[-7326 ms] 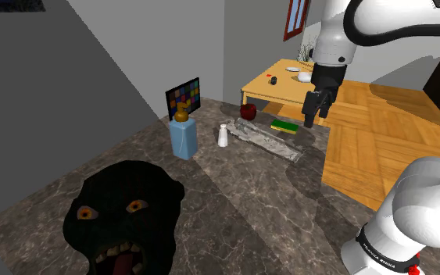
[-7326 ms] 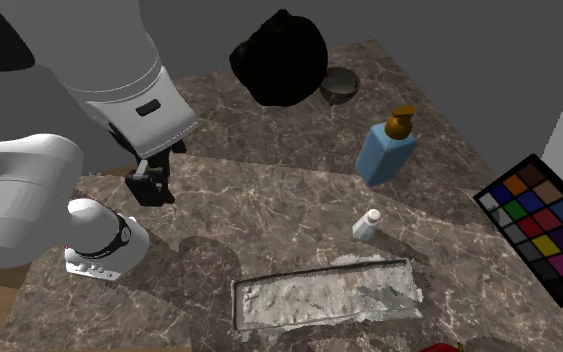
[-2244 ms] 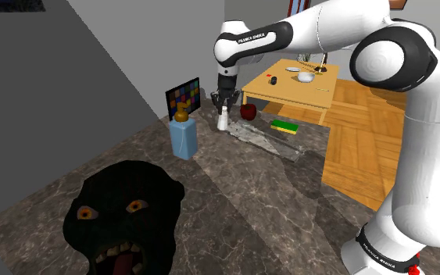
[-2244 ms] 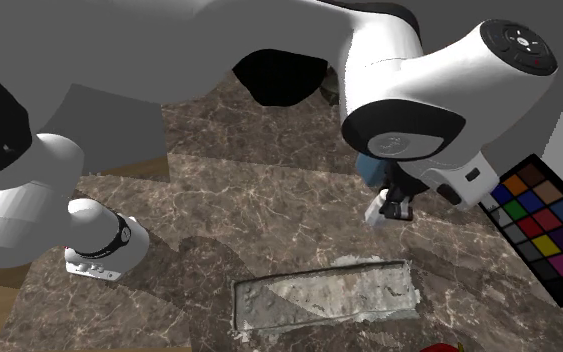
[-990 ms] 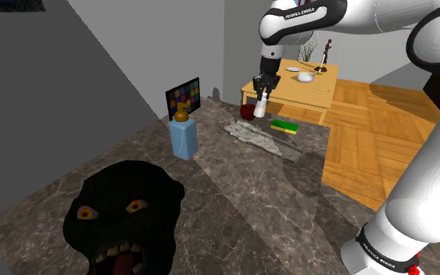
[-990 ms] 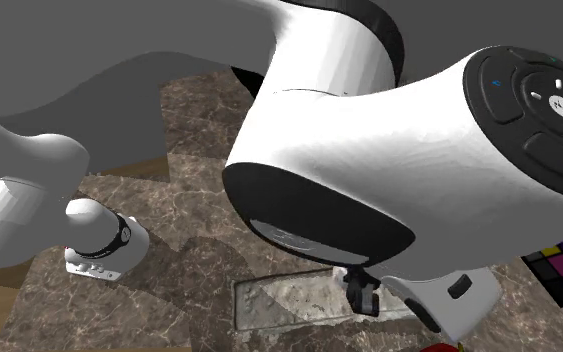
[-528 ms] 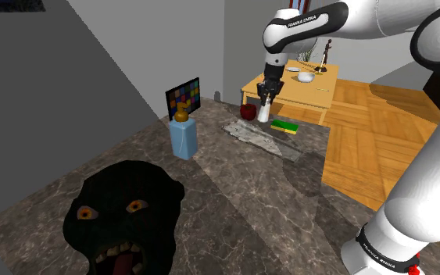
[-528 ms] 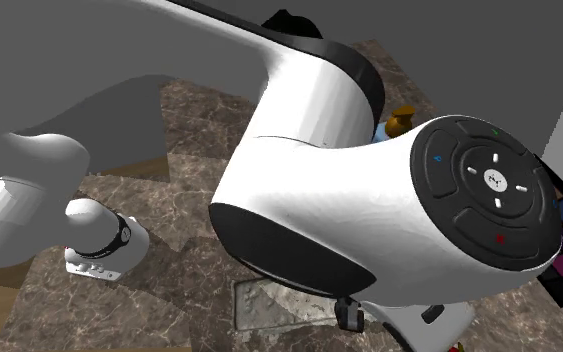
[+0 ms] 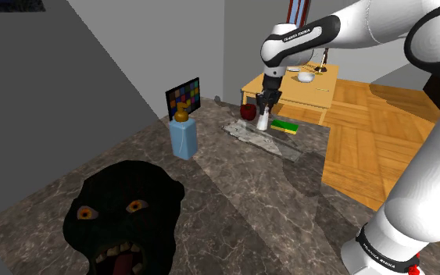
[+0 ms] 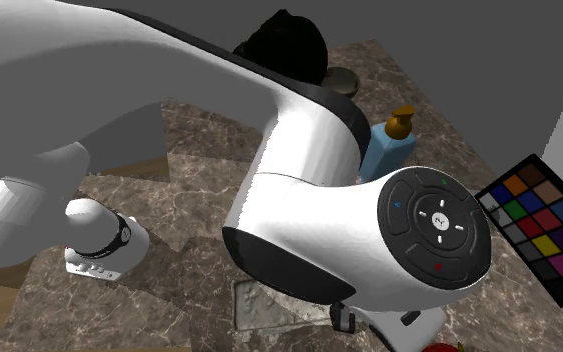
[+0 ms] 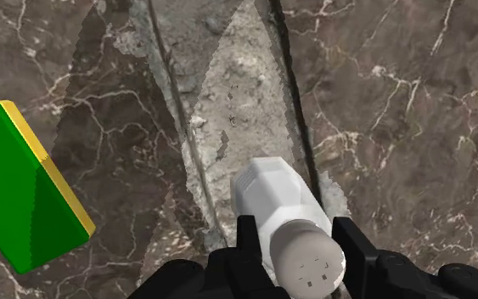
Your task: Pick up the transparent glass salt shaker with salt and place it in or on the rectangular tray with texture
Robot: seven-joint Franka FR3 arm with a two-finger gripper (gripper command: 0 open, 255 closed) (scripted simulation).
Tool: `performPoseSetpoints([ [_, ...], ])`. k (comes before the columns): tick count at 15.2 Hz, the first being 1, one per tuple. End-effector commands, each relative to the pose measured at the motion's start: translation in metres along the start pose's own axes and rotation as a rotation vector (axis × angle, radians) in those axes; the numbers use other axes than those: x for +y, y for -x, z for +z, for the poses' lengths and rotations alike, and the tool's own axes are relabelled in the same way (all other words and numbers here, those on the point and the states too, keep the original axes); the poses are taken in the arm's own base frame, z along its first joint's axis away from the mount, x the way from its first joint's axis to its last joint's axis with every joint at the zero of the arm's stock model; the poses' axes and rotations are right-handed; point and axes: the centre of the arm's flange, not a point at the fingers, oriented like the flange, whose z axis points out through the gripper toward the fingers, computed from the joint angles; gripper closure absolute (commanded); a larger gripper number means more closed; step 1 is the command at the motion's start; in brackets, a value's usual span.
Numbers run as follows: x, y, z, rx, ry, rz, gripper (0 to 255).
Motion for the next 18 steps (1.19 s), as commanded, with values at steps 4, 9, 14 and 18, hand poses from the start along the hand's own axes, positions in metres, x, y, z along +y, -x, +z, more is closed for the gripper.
performPoseSetpoints([
  [4, 0.002, 0.0, 0.025, 0.001, 0.0, 0.0, 255],
  [9, 0.003, 0.0, 0.033, 0.001, 0.0, 0.0, 255],
  [14, 0.003, 0.0, 0.033, 0.001, 0.0, 0.0, 0],
  [18, 0.003, 0.0, 0.033, 0.001, 0.0, 0.0, 0],
])
